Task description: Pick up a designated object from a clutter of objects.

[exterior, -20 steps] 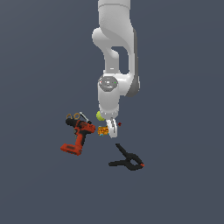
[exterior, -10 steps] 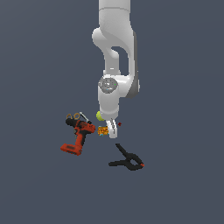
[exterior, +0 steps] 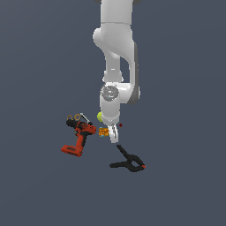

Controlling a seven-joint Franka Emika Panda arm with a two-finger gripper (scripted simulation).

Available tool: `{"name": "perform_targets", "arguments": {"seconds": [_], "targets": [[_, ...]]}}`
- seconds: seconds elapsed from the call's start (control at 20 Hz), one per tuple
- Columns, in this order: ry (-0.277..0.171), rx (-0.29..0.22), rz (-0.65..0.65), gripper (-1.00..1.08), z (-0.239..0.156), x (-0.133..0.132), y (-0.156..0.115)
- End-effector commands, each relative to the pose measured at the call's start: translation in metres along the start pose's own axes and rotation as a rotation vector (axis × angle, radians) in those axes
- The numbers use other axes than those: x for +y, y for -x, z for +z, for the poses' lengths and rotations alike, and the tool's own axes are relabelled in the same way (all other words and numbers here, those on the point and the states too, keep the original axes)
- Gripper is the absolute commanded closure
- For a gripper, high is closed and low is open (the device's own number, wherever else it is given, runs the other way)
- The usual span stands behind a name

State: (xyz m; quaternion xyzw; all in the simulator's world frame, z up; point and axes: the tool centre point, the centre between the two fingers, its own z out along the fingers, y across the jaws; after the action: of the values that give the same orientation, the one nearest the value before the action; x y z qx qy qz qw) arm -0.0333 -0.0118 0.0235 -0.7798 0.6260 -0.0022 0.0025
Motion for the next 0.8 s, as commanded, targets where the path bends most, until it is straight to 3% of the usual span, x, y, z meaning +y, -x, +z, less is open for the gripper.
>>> {"name": "perform_targets", "arguments": {"seconds": [0.0,0.1,0.15,0.6,0.65,0.75], "targets": [[0.007,-0.001,0.002,-0.92,0.008,0.003,-0.001],[0.007,-0.001,0.002,-0.92,0.01,0.003,-0.001],[0.007,-0.001,0.002,1.08,0.01,0.003,-0.001],[0.007,-0.001,0.002,1.08,0.01,0.003,-0.001],[-0.016,0.001,-0.006,1.08,0.0,-0.007,0.003],[-0.016,0.001,-0.006,1.08,-0.001,-0.007,0.003]]}}
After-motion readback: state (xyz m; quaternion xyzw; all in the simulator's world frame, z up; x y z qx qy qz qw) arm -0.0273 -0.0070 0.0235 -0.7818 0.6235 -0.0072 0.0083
